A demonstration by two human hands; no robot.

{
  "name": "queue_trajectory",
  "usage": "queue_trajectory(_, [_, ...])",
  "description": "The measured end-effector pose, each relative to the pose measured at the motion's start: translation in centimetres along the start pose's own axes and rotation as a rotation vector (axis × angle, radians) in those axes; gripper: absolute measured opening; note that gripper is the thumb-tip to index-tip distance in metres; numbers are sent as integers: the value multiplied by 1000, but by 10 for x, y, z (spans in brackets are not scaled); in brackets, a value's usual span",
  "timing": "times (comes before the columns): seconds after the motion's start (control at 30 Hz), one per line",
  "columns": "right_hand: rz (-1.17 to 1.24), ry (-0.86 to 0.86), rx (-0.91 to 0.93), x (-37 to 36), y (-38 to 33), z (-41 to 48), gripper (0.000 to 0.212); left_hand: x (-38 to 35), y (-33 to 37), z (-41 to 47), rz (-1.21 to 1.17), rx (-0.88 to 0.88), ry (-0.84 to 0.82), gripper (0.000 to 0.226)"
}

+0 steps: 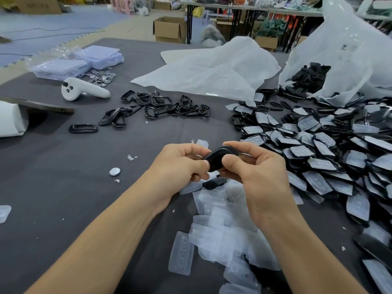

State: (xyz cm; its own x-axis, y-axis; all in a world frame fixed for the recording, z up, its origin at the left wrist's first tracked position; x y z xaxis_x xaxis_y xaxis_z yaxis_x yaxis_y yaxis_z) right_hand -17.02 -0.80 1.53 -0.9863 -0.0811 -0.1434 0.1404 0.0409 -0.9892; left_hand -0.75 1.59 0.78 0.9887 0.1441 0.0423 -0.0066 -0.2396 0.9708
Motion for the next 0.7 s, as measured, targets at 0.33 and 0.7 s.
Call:
queue_trajectory(0.33, [-71, -6, -37, -1, 0, -1, 28, 0, -2, 1, -146, 63, 4, 24])
queue_trajectory(0.7, [318, -318, -255, 2, -12, -2, 17, 3, 8, -1, -540, -125, -240, 30])
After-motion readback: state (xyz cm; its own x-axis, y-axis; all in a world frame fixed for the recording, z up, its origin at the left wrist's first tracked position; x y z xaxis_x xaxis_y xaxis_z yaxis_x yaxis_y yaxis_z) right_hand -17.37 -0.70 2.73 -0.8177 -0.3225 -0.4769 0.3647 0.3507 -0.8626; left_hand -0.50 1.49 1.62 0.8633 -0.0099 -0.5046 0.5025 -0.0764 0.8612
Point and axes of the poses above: each hand's wrist, its own z-axis towards the middle knuckle, its own x-axis out of the back of the hand, y = z × x, the point moved 3 cm from there along z, towards the middle knuckle
